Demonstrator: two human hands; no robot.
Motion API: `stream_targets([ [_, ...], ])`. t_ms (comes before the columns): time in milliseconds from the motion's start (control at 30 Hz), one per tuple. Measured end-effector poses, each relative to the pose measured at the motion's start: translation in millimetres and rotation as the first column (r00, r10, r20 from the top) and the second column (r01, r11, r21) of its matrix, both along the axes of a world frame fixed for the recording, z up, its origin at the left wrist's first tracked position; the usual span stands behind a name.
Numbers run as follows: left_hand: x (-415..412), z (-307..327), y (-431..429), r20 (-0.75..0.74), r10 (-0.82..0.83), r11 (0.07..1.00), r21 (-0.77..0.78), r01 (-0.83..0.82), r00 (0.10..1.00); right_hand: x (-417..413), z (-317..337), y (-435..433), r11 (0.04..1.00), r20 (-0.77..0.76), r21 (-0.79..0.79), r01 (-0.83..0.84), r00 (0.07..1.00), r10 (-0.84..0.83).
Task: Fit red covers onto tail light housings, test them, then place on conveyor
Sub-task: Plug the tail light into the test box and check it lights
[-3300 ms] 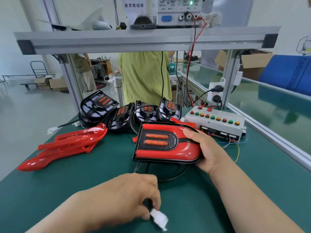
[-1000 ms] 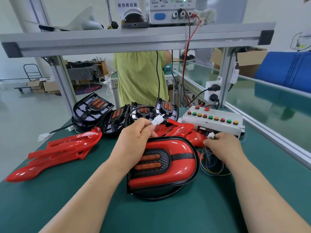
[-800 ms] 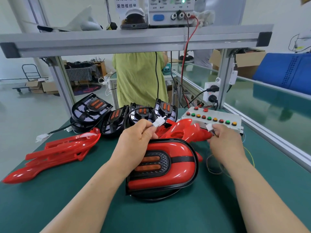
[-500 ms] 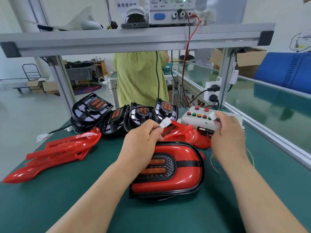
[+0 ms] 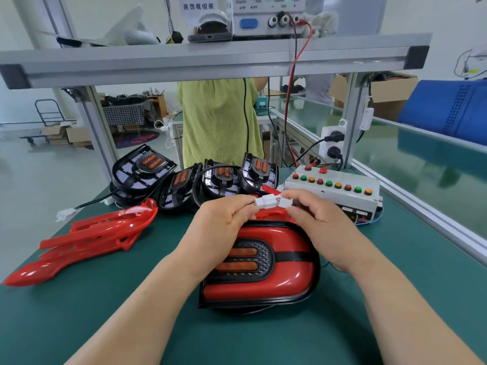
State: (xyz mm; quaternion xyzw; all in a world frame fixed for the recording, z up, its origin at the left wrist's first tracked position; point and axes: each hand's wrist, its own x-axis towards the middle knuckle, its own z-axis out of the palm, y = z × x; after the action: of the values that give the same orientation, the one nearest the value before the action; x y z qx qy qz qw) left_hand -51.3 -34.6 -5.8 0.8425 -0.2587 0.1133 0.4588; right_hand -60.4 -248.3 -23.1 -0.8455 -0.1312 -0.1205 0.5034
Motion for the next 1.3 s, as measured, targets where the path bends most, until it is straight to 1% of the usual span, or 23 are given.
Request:
stream_targets([
  [133, 2.4, 0.8, 2.4, 0.116, -0.051, 0.994, 0.098, 0.040, 0.992, 1.0, -0.6, -0.5, 0.998, -0.026, 0.044, -0.040, 0.999, 0.041],
  [267, 5.7, -1.3, 3.4, 0.212, -0.050, 0.986, 0.166, 0.015, 0.976, -0.2, 0.9, 0.6, 0.995, -0.022, 0.065, -0.079, 0.997, 0.080],
  [333, 4.6, -2.0, 2.4, 0.216, -0.025, 0.992, 0.124, -0.002, 0.976, -0.7, 0.8, -0.3, 0.994, -0.018, 0.071, -0.084, 0.996, 0.086],
  [433, 2.4, -2.3, 1.1, 0.193, -0.014, 1.000, 0.009, 0.013, 0.981, -1.9, 2.1, -0.8, 0.992, -0.033, 0.078, -0.097, 0.994, 0.100],
  [567, 2.2, -2.8, -0.6, 0.275, -0.069, 0.997, 0.052, 0.057, 0.959, -5.4, 5.8, -0.3, 0.990, -0.053, -0.007, -0.139, 0.989, 0.138],
  [700, 2.1, -1.9, -0.1, 0.249, -0.109, 0.994, 0.036, 0.103, 0.962, -9.8, 9.9, 4.8, 0.987, -0.002, -0.116, -0.108, 0.994, 0.109],
  [767, 2.6, -1.9, 0.4, 0.237, -0.106, 0.994, 0.014, 0.106, 0.966, -9.4, 9.8, 5.6, 0.996, 0.033, -0.067, -0.054, 0.998, 0.056],
  [833, 4.0, -2.0, 0.6, 0.220, -0.090, 0.995, -0.010, 0.095, 0.971, -8.5, 9.0, 4.4, 0.999, 0.051, 0.039, -0.007, 0.999, 0.005],
  [933, 5.1, -3.4, 1.0, 0.189, -0.099, 0.995, 0.004, 0.100, 0.977, -6.7, 6.0, 2.4, 0.992, 0.029, 0.128, -0.005, 1.000, 0.001],
  [1033, 7.1, -1.8, 5.7, 0.136, -0.094, 0.995, -0.006, 0.096, 0.986, -3.9, 2.7, 1.0, 0.991, 0.017, 0.137, 0.002, 1.000, -0.005],
  [1067, 9.2, -0.2, 9.3, 0.132, -0.049, 0.998, -0.026, 0.053, 0.990, -2.9, 1.8, -0.3, 0.990, 0.016, 0.141, 0.014, 1.000, -0.017],
  [1133, 16.6, 2.1, 19.7, 0.085, 0.113, 0.988, -0.111, -0.103, 0.990, -1.4, 0.3, -2.7, 0.990, 0.021, 0.137, 0.043, 0.999, -0.046],
  [1200, 23.2, 0.0, 28.3, -0.069, 0.265, 0.944, -0.183, -0.273, 0.962, -0.6, -0.7, -3.4, 0.992, 0.022, 0.114, 0.057, 0.998, -0.060],
  [1233, 24.6, -3.4, 30.0, -0.185, 0.291, 0.925, -0.197, -0.326, 0.939, -0.3, -1.2, -3.2, 0.993, 0.019, 0.097, 0.059, 0.998, -0.062],
  [1300, 23.9, -12.0, 28.6, -0.409, 0.254, 0.912, -0.200, -0.358, 0.876, 0.4, -1.8, -2.7, 0.995, 0.016, 0.080, 0.055, 0.998, -0.056],
])
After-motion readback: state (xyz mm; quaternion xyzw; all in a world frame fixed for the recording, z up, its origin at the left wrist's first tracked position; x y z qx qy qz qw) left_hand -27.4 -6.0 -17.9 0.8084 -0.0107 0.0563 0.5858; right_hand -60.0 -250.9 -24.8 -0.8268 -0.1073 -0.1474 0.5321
